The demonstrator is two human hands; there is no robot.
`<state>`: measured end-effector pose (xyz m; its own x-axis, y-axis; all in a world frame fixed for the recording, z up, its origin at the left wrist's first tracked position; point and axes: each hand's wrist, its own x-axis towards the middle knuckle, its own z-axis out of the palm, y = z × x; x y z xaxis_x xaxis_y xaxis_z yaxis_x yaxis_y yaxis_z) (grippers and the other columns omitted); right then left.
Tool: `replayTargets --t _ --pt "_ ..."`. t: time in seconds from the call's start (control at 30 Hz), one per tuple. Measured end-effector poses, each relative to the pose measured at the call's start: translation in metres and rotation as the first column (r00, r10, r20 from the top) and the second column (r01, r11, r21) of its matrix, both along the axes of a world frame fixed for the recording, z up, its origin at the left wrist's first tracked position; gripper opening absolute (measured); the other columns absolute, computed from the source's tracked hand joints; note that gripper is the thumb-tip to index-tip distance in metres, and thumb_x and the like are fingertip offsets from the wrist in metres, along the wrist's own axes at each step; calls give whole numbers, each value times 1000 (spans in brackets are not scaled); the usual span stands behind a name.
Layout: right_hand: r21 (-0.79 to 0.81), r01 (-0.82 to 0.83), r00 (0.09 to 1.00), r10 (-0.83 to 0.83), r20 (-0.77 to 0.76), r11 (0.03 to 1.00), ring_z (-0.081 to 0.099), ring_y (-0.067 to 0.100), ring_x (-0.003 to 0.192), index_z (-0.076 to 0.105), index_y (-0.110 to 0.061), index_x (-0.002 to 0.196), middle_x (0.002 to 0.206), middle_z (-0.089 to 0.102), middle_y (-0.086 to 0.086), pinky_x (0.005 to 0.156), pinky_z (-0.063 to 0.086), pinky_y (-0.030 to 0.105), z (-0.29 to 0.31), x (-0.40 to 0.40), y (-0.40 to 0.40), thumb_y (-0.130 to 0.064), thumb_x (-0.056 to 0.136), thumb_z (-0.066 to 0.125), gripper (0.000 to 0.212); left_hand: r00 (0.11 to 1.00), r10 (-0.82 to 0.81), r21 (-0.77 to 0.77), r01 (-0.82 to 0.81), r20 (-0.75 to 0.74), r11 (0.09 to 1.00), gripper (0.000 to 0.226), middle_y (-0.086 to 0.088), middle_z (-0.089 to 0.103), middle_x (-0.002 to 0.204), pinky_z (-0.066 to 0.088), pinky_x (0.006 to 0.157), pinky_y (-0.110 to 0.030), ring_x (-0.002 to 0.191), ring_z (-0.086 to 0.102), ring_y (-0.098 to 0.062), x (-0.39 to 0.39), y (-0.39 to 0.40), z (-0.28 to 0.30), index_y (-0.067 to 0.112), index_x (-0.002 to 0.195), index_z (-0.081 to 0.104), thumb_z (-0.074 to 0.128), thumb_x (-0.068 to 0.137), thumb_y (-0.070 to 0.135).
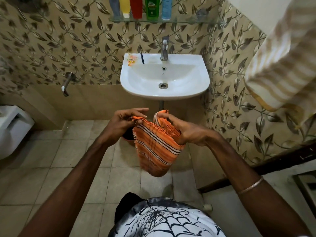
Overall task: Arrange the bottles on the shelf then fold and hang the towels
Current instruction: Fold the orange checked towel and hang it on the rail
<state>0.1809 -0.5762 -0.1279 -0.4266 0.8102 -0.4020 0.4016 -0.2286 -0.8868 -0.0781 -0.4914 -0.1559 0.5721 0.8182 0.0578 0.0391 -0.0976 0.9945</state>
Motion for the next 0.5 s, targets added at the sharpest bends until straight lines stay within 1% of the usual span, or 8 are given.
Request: replayTargets --t 0.03,0.07,0.13,0.17,0.27,0.33,0.43,0.5 --pt "0 -43 999 43 1 999 59 20 114 15 -34 157 138 48 10 74 57 29 3 -2 1 28 76 53 109 1000 -16 -4 16 22 1000 19 -7 66 132 52 102 -43 128 59 -22 2 2 2 6 99 74 70 81 6" --pt "3 -79 997 79 2 997 58 25 117 13 -34 158 140 46 11 75 59 34 6 -3 1 27 75 53 110 998 -35 -15 36 48 999 18 -8 65 133 53 101 -43 128 58 -22 5 3 4 10 98 76 69 81 6" --pt "11 -152 988 152 -12 988 52 37 126 12 -37 158 144 41 13 83 57 53 11 -4 2 26 74 55 113 993 -76 -43 80 87 996 20 -11 64 135 53 100 -44 129 58 -26 8 7 6 16 95 78 67 83 4" --pt "15 -183 983 183 -20 983 50 37 128 11 -38 157 147 39 12 86 56 55 13 -4 3 27 74 55 114 991 -94 -57 100 99 993 20 -13 63 135 53 100 -46 129 58 -28 9 9 6 16 95 77 66 84 3" --pt "17 -228 973 229 -24 973 49 22 130 10 -34 157 150 34 5 92 56 45 20 -5 4 29 75 51 111 988 -111 -123 124 109 985 12 -14 69 125 56 93 -41 120 63 -29 12 11 6 17 94 77 72 83 14" --pt "17 -221 974 221 -51 975 47 22 134 12 -31 157 151 34 6 98 53 53 21 -4 5 28 75 50 108 990 -101 -148 115 101 982 17 -9 74 109 57 83 -31 104 69 -23 14 9 8 20 92 78 79 77 26" --pt "39 -201 976 203 -78 979 48 33 135 19 -30 157 152 37 11 95 51 62 18 -4 6 30 76 48 104 993 -72 -174 88 92 981 14 -3 76 94 56 76 -25 89 70 -16 15 8 8 21 88 80 76 76 15" --pt "40 -181 977 184 -109 983 57 42 123 26 -32 152 144 44 19 85 53 64 16 -2 8 27 77 50 98 996 -49 -158 59 71 986 20 -5 77 94 57 75 -27 88 71 -18 14 9 9 19 88 79 73 76 4"
